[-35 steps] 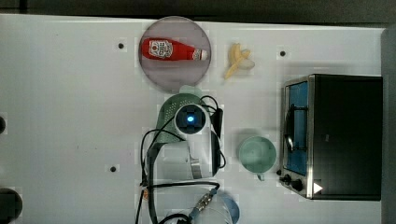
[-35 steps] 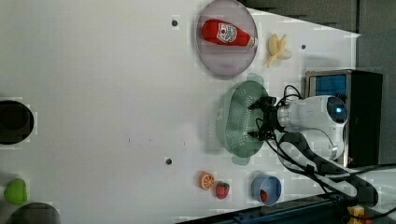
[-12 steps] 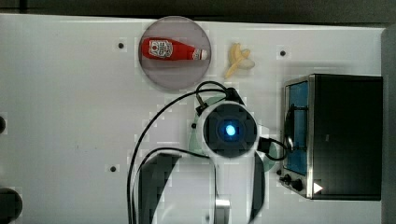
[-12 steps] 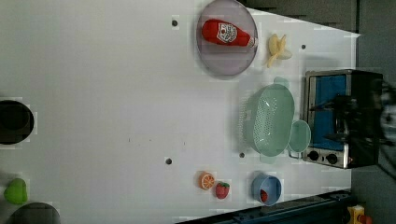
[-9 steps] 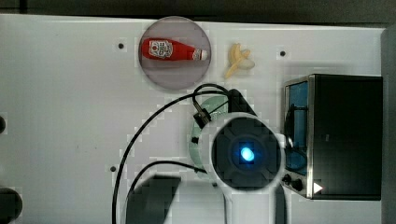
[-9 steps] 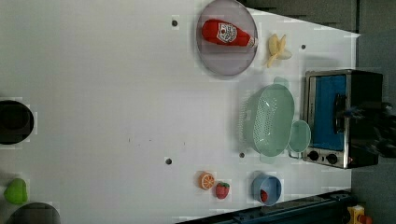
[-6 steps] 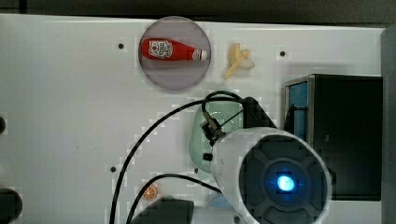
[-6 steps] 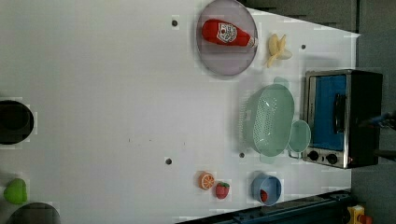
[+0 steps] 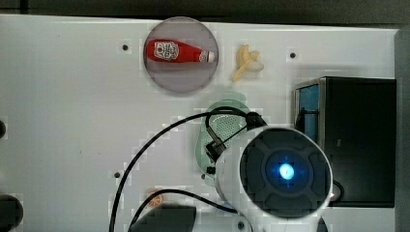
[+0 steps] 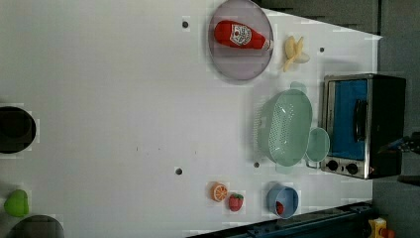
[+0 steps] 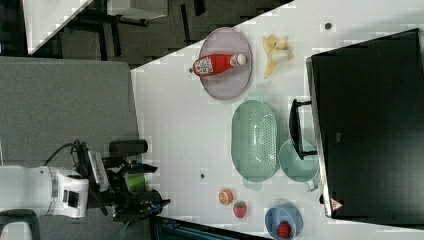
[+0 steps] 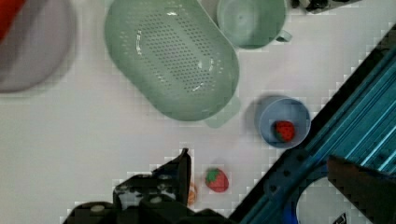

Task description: Drag strainer left to right.

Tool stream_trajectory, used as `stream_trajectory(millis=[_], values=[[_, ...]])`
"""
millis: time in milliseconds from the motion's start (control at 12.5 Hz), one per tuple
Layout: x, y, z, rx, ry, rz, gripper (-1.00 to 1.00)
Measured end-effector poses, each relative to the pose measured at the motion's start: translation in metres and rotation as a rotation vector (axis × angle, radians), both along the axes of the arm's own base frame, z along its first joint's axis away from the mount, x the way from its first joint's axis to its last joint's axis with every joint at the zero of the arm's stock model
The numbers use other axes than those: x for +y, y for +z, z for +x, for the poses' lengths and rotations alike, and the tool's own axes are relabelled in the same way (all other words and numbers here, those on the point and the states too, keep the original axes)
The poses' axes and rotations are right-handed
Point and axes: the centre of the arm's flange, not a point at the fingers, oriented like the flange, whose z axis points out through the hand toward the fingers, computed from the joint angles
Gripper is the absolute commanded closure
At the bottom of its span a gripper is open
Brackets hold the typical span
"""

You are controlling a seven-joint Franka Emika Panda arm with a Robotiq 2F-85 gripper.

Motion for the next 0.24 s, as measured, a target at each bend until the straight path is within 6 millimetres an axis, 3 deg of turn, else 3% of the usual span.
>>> stream_trajectory(millis=[240], values=[[-0.001,-0.02,0.013,0.027,0.0,0.003,-1.0]])
